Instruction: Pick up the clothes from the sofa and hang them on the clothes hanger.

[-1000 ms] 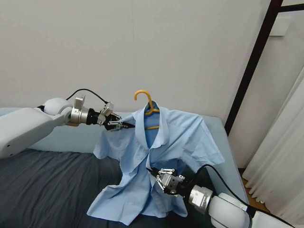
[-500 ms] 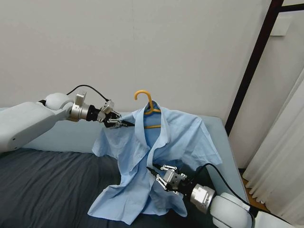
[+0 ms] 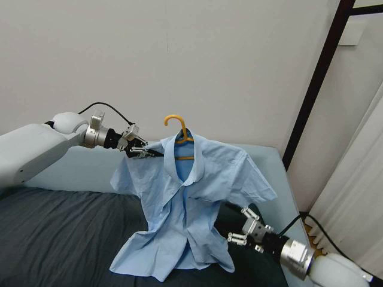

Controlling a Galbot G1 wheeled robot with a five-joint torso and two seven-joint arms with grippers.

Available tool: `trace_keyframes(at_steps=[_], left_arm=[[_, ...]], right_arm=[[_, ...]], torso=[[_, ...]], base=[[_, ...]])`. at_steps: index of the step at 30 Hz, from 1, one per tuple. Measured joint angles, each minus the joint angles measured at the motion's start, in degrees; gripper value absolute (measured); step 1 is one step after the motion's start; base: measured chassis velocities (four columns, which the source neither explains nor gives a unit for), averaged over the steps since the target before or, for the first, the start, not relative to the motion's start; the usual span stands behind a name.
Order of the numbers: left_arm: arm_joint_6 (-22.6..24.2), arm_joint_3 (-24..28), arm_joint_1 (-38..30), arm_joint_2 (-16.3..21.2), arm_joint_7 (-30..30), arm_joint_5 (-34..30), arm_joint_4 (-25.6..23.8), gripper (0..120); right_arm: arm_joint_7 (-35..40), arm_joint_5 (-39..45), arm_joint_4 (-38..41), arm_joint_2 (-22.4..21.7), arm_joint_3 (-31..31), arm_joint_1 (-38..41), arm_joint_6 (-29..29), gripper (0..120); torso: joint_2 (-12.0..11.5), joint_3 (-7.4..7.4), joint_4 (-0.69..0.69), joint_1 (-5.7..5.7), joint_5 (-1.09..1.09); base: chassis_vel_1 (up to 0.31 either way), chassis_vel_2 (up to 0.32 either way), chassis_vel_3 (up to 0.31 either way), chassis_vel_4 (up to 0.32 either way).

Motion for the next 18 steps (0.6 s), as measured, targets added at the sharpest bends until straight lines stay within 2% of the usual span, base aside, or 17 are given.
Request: trace_keyframes(at_steps=[2, 4, 5, 8, 10, 11, 14, 15, 17, 18], left_arm=[[0.0, -0.8, 1.1, 0.6, 0.1, 0.9, -1.1, 2], [0.0, -1.3, 2.1, 1.1, 0.0, 1.6, -2.4, 2], [0.0, -1.3, 2.1, 1.1, 0.0, 1.6, -2.4, 2], [0.1, -2.4, 3.9, 1.5, -0.7, 1.9, -4.4, 2], [0.2, -2.7, 4.3, 1.3, -0.7, 1.9, -4.9, 2], [0.2, -2.9, 4.6, 0.4, -0.7, 2.1, -4.8, 2], [0.0, -3.2, 5.0, -4.4, 0.2, 2.5, -2.4, 2], [0.0, -3.2, 5.0, -4.4, 0.2, 2.5, -2.4, 2], [-0.5, -3.3, 4.9, -7.8, 1.6, 2.8, -0.2, 2], [-0.5, -3.3, 4.9, -7.8, 1.6, 2.8, -0.2, 2]], right_arm=[[1.3, 9.8, 3.6, -1.9, 0.7, 4.8, -3.2, 96], [0.2, 18.4, 4.8, -3.5, 1.4, 10.4, -5.6, 99], [0.2, 18.4, 4.8, -3.5, 1.4, 10.4, -5.6, 99], [-7.1, 27.1, 3.6, -7.1, 3.9, 15.5, -10.7, 100], [-8.8, 28.0, 2.9, -8.2, 4.1, 16.4, -12.1, 100], [-9.3, 28.9, 2.1, -9.3, 4.1, 16.9, -13.1, 100], [-9.4, 32.3, -0.1, -12.3, 4.2, 18.6, -15.5, 100], [-9.4, 32.3, -0.1, -12.3, 4.2, 18.6, -15.5, 100], [-9.8, 32.7, -1.2, -14.7, 4.3, 19.7, -16.5, 100], [-9.8, 32.7, -1.2, -14.7, 4.3, 19.7, -16.5, 100]], torso=[[0.0, 0.00, -0.01, 0.00, 0.01], [0.0, 0.00, 0.00, 0.00, 0.00], [0.0, 0.00, 0.00, 0.00, 0.00], [0.0, 0.00, 0.02, 0.00, -0.02], [0.0, 0.00, 0.00, 0.00, 0.00], [0.0, 0.00, 0.03, -0.01, 0.01], [0.0, 0.01, -0.04, 0.00, 0.03], [0.0, 0.01, -0.04, 0.00, 0.03], [0.0, 0.01, -0.09, 0.00, 0.03], [0.0, 0.01, -0.09, 0.00, 0.03]], base=[[0.000, 0.000, 0.000, 0.000], [0.000, 0.000, 0.000, 0.000], [0.000, 0.000, 0.000, 0.000], [0.000, 0.000, 0.000, 0.000], [0.000, 0.000, 0.000, 0.000], [0.000, 0.000, 0.000, 0.000], [0.000, 0.000, 0.000, 0.000], [0.000, 0.000, 0.000, 0.000], [0.000, 0.000, 0.000, 0.000], [0.000, 0.000, 0.000, 0.000]])
